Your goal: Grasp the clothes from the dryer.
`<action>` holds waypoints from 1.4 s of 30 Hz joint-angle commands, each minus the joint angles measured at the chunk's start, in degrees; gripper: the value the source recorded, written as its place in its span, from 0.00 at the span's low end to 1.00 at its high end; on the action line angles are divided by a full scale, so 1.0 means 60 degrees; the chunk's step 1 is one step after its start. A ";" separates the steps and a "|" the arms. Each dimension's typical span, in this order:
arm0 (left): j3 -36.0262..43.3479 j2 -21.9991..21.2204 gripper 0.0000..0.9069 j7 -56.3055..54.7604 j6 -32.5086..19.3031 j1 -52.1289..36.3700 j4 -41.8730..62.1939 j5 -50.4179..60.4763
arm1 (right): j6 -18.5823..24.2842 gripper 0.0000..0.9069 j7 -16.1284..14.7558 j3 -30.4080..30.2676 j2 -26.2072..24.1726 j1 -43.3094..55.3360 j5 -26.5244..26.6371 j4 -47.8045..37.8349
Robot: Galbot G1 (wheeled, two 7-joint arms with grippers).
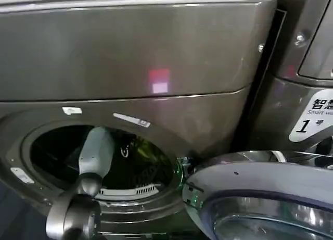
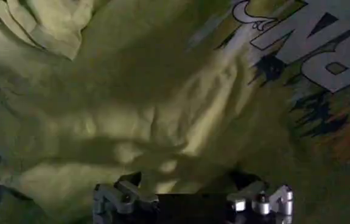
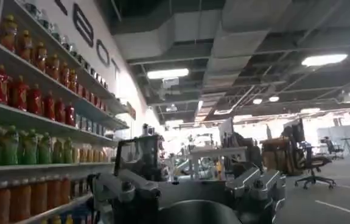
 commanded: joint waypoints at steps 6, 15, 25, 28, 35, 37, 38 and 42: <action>0.0090 0.0024 0.00 0.0109 -0.0033 0.0297 0.0286 -0.0835 | -0.0018 1.00 0.0008 -0.0015 0.0024 -0.0003 -0.0028 0.0077; 0.0101 0.0032 0.00 0.0057 -0.0042 0.0365 0.0190 -0.1092 | 0.0005 1.00 0.0006 -0.0046 0.0029 -0.0028 -0.0034 0.0022; 0.0100 0.0137 0.00 0.0084 -0.0081 0.0510 -0.0106 -0.1267 | 0.0011 1.00 0.0000 -0.0204 0.0025 0.0031 -0.0058 0.0017; 0.0116 0.0144 0.00 0.0105 -0.0092 0.0585 -0.0282 -0.1306 | 0.0012 1.00 0.0001 -0.0221 0.0021 0.0052 -0.0061 -0.0006; 0.0097 0.0157 0.00 -0.0002 -0.0118 0.0649 -0.0561 -0.1200 | 0.0018 1.00 -0.0003 -0.0248 0.0018 0.0055 -0.0061 0.0002; 0.0089 0.0159 0.00 -0.0023 -0.0135 0.0669 -0.0560 -0.1171 | 0.0011 1.00 0.0000 -0.0246 0.0026 0.0059 -0.0058 0.0048; 0.0085 0.0162 0.00 -0.0025 -0.0139 0.0683 -0.0566 -0.1190 | 0.0005 1.00 0.0001 -0.0243 0.0015 0.0060 -0.0060 0.0048; 0.0074 0.0168 0.00 -0.0042 -0.0150 0.0736 -0.0635 -0.1240 | 0.0007 1.00 0.0000 -0.0266 0.0024 0.0051 -0.0057 0.0054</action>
